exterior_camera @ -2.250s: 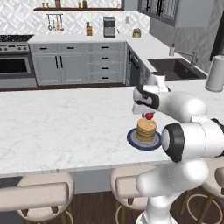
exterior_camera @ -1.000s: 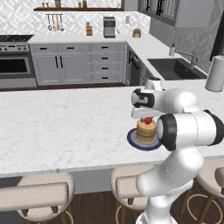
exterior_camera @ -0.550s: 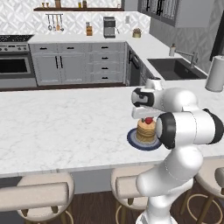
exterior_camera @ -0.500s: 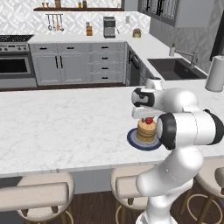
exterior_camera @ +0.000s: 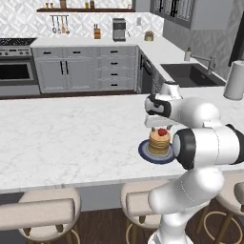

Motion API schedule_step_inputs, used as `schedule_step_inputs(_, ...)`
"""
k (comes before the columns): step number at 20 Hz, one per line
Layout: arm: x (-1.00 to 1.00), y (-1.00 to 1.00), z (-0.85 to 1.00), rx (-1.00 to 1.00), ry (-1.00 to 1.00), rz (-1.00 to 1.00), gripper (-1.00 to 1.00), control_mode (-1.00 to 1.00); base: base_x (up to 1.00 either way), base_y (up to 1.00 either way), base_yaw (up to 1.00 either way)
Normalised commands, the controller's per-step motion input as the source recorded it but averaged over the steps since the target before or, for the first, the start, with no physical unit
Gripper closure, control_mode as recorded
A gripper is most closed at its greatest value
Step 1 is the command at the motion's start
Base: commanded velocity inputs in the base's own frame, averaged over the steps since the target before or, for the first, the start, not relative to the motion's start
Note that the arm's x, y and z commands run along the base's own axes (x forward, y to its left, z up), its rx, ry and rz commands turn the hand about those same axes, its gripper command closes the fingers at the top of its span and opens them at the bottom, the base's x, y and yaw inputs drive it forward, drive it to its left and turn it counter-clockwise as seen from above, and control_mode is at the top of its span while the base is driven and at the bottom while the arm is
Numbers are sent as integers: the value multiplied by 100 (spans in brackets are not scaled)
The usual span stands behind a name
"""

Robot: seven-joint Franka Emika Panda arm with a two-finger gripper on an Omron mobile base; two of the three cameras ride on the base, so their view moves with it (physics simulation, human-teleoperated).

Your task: Take the strawberry from the fridge and place it on top of the pancake, located on the dining counter.

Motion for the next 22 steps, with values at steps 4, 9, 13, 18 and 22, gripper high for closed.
schedule_step_inputs(4,-72,0,50,0,-12,0,-100,-100,0,0,0)
schedule_step_inputs(9,-98,0,31,0,-5,0,-100,-100,0,0,0)
schedule_step_inputs(13,-81,0,35,0,-6,-1,-100,-100,0,0,0)
schedule_step_inputs(18,-56,0,73,0,-13,-4,-100,-100,0,0,0)
schedule_step_inputs(22,-63,0,82,0,-21,-4,-100,-100,0,0,0)
